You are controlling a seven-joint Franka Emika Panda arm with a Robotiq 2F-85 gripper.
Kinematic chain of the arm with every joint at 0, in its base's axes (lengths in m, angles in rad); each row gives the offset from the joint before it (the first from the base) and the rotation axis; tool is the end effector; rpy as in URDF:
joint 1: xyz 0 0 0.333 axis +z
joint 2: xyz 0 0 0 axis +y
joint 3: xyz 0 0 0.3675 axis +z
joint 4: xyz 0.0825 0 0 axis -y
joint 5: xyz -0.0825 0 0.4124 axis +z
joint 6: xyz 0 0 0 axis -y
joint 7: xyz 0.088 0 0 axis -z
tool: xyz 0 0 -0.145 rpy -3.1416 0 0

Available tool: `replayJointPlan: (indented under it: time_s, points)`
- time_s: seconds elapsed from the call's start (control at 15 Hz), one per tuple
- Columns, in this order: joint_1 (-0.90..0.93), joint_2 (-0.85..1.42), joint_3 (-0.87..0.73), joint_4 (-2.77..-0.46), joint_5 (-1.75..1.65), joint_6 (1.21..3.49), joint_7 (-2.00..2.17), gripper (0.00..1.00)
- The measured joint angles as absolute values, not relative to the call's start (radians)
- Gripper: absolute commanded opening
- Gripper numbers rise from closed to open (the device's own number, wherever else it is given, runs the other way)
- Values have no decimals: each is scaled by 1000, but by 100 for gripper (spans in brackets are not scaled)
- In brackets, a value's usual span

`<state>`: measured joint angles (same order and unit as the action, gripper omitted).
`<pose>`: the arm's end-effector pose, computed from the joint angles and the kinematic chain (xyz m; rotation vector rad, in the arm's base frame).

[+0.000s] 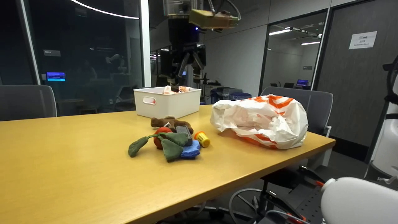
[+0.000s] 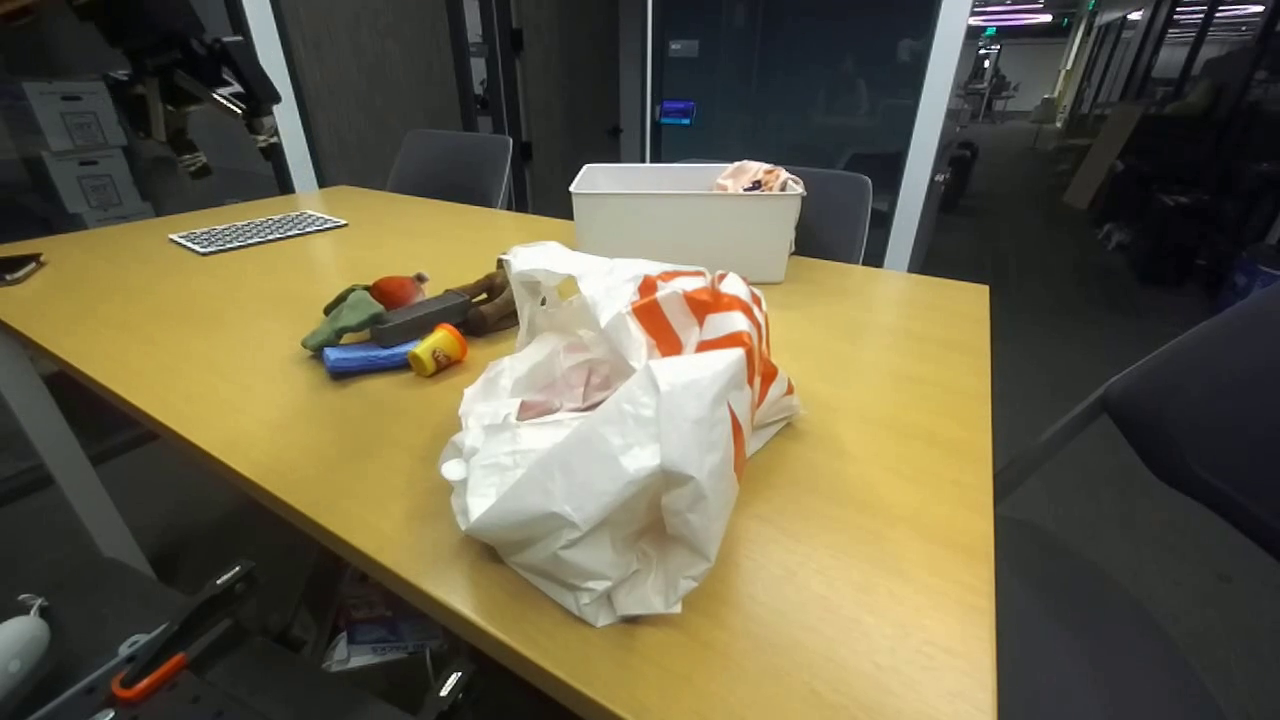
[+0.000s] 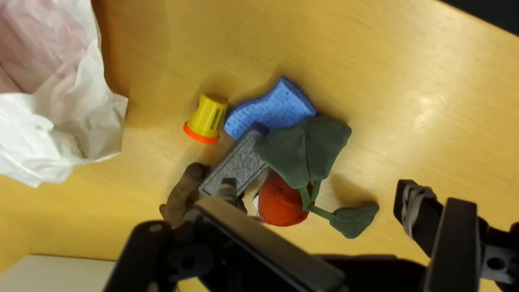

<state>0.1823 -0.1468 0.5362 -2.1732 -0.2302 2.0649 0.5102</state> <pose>0.4088 0.3399 0.4521 2.8759 0.4529 0.2510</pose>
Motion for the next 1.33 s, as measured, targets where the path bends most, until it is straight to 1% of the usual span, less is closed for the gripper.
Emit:
replayJointPlan:
  time_s: [0.13, 0.33, 0.8, 1.07, 1.33]
  points:
    - [175, -23, 534, -2092, -326, 2066, 524, 100]
    - [220, 164, 457, -1964, -416, 2069, 521, 100]
    - [362, 549, 276, -1618, -379, 2094, 446, 100]
    - [383, 641, 220, -1517, -269, 2064, 416, 100]
    - [406, 643, 191, -1506, -246, 1998, 417, 100]
